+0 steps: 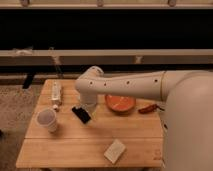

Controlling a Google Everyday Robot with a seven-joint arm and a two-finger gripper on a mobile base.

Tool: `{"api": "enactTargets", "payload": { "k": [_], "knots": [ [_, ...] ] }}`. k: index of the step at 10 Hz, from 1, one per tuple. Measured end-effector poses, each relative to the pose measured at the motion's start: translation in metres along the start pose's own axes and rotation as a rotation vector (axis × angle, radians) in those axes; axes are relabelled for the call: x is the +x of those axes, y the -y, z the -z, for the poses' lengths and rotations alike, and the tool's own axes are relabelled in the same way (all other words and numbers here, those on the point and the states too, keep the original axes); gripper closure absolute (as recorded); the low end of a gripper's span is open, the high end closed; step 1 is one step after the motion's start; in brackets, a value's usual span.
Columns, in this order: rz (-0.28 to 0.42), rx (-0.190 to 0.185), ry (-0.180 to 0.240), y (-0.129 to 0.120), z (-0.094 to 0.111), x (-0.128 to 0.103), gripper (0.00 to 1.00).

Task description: Move the arm in a circular motion

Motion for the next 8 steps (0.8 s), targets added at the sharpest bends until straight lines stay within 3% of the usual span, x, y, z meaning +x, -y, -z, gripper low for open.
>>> {"api": "enactTargets", "payload": {
  "k": [3, 5, 8],
  "knots": [
    [-0.042, -0.001, -0.007, -0.01, 0.003, 0.002, 0.26],
    [-0.106, -0.006, -0.024, -0.04, 0.013, 0.017, 0.26],
    [-0.211, -0.016, -0.054, -0.096, 0.038, 0.079, 0.26]
  ]
}}
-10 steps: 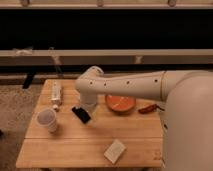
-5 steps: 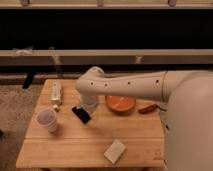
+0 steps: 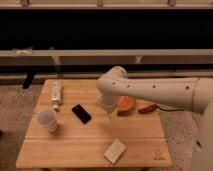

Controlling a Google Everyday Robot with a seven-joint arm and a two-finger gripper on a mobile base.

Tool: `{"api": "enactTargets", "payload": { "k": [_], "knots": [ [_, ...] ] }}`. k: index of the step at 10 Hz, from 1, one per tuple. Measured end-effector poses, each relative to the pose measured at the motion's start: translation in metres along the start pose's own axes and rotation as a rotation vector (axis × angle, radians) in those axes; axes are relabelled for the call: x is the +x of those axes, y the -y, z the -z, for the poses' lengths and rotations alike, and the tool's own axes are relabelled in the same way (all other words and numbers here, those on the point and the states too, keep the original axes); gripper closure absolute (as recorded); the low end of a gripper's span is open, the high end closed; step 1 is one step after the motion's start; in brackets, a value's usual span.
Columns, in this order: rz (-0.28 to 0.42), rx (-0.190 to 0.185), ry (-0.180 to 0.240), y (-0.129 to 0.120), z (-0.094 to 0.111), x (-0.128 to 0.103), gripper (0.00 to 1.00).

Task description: Move the arm in a circular motion

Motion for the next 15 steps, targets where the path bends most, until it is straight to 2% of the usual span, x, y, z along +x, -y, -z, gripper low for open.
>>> {"api": "enactTargets", "payload": {
  "k": [1, 2, 5, 6, 7, 9, 11, 13, 15],
  "knots": [
    [-0.016, 0.0, -0.003, -0.001, 0.005, 0.02, 0.26],
    [-0.029, -0.002, -0.005, 0.002, 0.013, 0.05, 0.26],
    [-0.016, -0.015, -0.008, 0.03, 0.026, 0.108, 0.26],
    [0.001, -0.028, -0.009, 0.044, 0.027, 0.122, 0.26],
    [0.02, -0.034, -0.006, 0.059, 0.025, 0.126, 0.26],
    [0.068, -0.053, -0.001, 0.099, 0.017, 0.119, 0.26],
    [0.135, -0.073, 0.009, 0.145, 0.004, 0.097, 0.26],
    [0.216, -0.095, 0.023, 0.183, -0.011, 0.07, 0.26],
    [0.322, -0.115, 0.042, 0.22, -0.027, 0.026, 0.26]
  ]
}}
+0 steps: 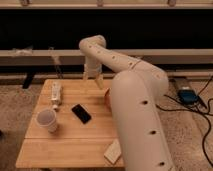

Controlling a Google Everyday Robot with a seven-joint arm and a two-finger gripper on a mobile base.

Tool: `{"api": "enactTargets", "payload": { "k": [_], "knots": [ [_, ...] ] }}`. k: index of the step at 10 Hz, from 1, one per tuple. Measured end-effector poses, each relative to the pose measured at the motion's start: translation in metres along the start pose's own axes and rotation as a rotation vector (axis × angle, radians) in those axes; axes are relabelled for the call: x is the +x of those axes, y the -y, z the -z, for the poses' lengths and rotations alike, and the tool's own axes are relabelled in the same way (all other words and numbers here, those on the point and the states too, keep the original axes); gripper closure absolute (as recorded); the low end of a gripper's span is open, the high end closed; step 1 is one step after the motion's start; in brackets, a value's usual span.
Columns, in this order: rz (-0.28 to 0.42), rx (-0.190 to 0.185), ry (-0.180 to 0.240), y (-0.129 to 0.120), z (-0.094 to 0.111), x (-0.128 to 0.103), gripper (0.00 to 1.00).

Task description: Move the arm in a circular motion

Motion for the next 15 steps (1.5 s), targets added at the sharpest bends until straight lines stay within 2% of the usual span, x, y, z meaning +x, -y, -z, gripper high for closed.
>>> {"api": "enactTargets", "payload": {
  "k": [2, 4, 8, 10, 11, 12, 15],
  "knots": [
    [0.118, -0.022, 0.013, 0.036, -0.009, -0.047, 0.26],
    [0.233, -0.021, 0.022, 0.056, -0.013, -0.101, 0.26],
    [0.386, -0.006, 0.028, 0.061, -0.005, -0.196, 0.26],
    [0.423, 0.003, 0.031, 0.049, 0.004, -0.232, 0.26],
    [0.431, 0.01, 0.03, 0.035, 0.01, -0.247, 0.26],
    [0.426, 0.016, 0.026, 0.023, 0.013, -0.254, 0.26],
    [0.34, 0.034, 0.012, -0.039, 0.023, -0.267, 0.26]
  ]
}}
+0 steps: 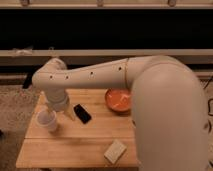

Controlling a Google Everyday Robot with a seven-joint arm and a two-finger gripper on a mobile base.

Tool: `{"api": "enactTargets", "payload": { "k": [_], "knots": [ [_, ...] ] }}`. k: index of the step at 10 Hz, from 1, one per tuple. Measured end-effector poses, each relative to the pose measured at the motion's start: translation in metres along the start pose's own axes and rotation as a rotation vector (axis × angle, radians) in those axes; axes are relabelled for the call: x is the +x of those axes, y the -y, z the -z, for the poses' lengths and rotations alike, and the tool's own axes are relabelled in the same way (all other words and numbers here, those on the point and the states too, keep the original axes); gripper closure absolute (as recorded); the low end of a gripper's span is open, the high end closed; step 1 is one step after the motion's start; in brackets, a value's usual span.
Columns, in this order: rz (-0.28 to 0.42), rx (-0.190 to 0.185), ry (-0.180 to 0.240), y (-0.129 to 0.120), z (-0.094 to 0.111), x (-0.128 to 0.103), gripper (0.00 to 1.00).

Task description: Move the arm in a circular motion

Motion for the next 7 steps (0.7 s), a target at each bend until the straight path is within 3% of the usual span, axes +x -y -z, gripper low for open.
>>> {"api": "enactTargets", "payload": {
  "k": [3, 7],
  "knots": [
    [-0.14, 0.007, -0.015, -0.053, 0.008, -0.025, 0.26],
    [-0.394, 0.005, -0.072, -0.15, 0.026, -0.023, 0.26]
  ]
}}
